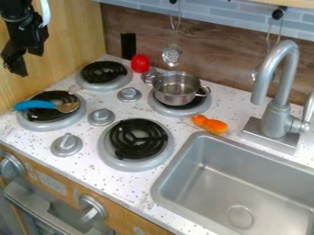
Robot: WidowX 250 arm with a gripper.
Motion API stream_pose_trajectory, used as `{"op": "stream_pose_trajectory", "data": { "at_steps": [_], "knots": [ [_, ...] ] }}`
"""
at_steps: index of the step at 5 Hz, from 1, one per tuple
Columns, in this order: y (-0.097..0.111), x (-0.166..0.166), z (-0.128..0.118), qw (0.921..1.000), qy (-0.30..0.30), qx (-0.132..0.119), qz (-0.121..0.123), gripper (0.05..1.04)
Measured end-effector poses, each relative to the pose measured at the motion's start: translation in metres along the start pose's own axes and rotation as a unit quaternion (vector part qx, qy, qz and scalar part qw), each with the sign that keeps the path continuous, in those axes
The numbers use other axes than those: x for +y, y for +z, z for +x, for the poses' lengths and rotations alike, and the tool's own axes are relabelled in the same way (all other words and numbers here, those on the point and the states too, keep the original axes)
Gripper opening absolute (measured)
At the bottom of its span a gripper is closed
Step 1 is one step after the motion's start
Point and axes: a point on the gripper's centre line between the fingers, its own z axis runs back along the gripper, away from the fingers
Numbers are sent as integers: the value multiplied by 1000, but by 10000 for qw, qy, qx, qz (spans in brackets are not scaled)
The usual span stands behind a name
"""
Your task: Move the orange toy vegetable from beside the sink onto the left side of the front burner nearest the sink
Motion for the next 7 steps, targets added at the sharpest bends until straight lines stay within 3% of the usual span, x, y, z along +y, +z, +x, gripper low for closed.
{"op": "stream_pose_trajectory", "data": {
  "at_steps": [1, 3, 4, 5, 6, 7],
  "knots": [
    [-12, -6, 7, 9998, -38, -87, -176, 1001],
    [-18, -1, 71, 9945, -778, -695, -124, 1001],
    [-13, -2, 112, 9860, -1275, -1071, -62, 1001],
    [10, -4, 156, 9743, -1830, -1294, 203, 1001],
    [26, -3, 202, 9605, -2309, -1507, 364, 1001],
    [34, -4, 241, 9417, -2716, -1891, 601, 1001]
  ]
}}
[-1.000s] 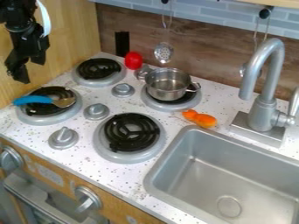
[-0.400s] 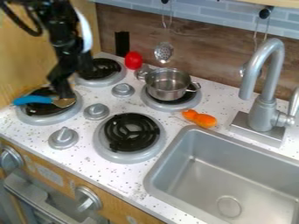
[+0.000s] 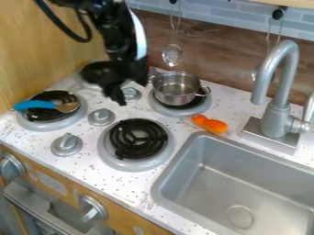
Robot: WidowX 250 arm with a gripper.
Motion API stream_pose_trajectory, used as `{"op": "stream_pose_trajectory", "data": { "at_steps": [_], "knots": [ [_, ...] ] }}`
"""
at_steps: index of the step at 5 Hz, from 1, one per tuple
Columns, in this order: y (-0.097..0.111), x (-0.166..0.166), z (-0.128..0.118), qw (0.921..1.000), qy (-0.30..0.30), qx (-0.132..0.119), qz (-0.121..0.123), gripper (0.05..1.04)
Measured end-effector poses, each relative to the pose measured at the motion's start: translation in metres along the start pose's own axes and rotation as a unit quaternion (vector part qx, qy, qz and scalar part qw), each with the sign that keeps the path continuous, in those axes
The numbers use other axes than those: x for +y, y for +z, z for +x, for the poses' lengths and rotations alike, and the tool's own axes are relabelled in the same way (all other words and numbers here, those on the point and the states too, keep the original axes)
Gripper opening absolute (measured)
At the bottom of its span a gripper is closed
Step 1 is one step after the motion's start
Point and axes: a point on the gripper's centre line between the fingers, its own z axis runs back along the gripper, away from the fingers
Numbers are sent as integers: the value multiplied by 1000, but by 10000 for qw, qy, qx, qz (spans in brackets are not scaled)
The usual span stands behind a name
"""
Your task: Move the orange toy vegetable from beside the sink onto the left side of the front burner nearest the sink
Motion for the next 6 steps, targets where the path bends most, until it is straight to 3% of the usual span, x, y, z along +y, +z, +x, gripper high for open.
{"op": "stream_pose_trajectory", "data": {
  "at_steps": [1, 2, 3, 5, 6],
  "knots": [
    [-8, 14, 25, 9983, -487, -241, 232, 1001],
    [-19, 15, 46, 9944, -826, -594, 279, 1001],
    [-37, 16, 56, 9903, -961, -982, 224, 1001],
    [-65, 35, 72, 9757, -1325, -1681, 465, 1001],
    [-75, 46, 74, 9710, -1411, -1806, 674, 1001]
  ]
}}
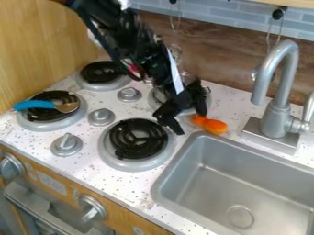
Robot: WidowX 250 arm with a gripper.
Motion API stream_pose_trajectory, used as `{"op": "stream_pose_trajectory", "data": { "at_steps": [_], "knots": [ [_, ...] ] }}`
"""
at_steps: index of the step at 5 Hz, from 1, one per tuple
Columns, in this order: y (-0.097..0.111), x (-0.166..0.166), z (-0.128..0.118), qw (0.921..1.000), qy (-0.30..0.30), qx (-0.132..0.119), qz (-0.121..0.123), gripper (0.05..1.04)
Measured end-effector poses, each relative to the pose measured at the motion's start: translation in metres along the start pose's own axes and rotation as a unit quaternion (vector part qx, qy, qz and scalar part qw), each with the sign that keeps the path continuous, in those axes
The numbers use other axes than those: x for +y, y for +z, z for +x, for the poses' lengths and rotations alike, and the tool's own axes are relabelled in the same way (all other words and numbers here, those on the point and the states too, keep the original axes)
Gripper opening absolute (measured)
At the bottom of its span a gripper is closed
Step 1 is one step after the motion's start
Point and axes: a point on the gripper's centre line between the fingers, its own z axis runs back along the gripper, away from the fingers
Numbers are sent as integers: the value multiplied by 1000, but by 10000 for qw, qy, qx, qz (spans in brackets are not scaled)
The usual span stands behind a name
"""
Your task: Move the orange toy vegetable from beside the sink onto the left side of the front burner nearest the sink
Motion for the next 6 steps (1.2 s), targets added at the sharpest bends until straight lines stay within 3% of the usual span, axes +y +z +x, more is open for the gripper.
{"op": "stream_pose_trajectory", "data": {
  "at_steps": [1, 4, 6],
  "knots": [
    [-9, 9, -4, 9997, -20, -100, 201, 1001],
    [-30, 39, -21, 9987, -201, 20, 459, 963],
    [-35, 29, -20, 9986, -106, 203, 479, 407]
  ]
}}
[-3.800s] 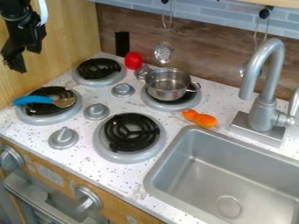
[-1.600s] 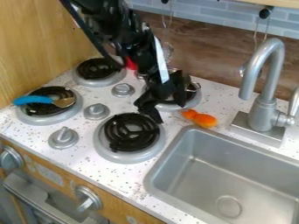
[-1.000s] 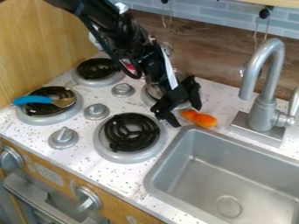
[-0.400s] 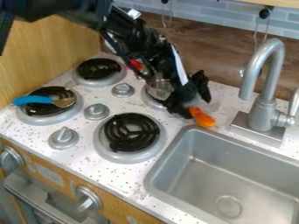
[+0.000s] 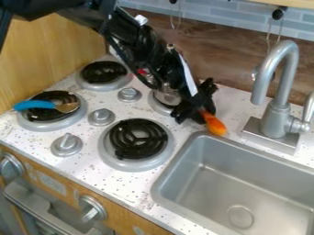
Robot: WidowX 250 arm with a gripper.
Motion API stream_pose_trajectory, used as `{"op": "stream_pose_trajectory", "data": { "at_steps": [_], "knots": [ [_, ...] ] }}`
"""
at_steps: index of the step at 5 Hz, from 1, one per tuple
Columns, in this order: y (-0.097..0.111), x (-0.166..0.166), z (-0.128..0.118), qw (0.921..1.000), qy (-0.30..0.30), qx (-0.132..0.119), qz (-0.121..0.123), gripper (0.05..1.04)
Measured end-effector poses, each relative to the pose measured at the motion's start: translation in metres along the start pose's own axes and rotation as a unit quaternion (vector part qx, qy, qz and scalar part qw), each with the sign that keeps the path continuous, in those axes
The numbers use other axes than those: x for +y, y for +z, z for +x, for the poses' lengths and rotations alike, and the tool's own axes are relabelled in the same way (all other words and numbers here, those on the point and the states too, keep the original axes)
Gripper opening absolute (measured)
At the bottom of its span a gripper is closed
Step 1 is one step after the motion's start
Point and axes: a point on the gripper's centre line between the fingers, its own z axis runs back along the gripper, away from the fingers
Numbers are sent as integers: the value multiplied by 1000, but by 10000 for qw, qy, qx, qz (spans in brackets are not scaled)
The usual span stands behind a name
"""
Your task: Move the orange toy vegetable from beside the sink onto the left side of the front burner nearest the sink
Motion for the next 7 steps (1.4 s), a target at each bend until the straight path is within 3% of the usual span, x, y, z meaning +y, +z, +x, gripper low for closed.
{"op": "stream_pose_trajectory", "data": {
  "at_steps": [1, 3, 4, 5, 6, 7],
  "knots": [
    [1, -3, 4, 10000, -7, 52, -32, 259],
    [14, -15, 13, 9994, -22, 184, -284, 230],
    [47, -11, 22, 9989, -61, 371, -266, 230],
    [100, -7, 31, 9981, 18, 609, -65, 230],
    [156, -34, 21, 9946, 386, 962, 23, 230],
    [181, -68, 10, 9885, 681, 1334, -207, 230]
  ]
}}
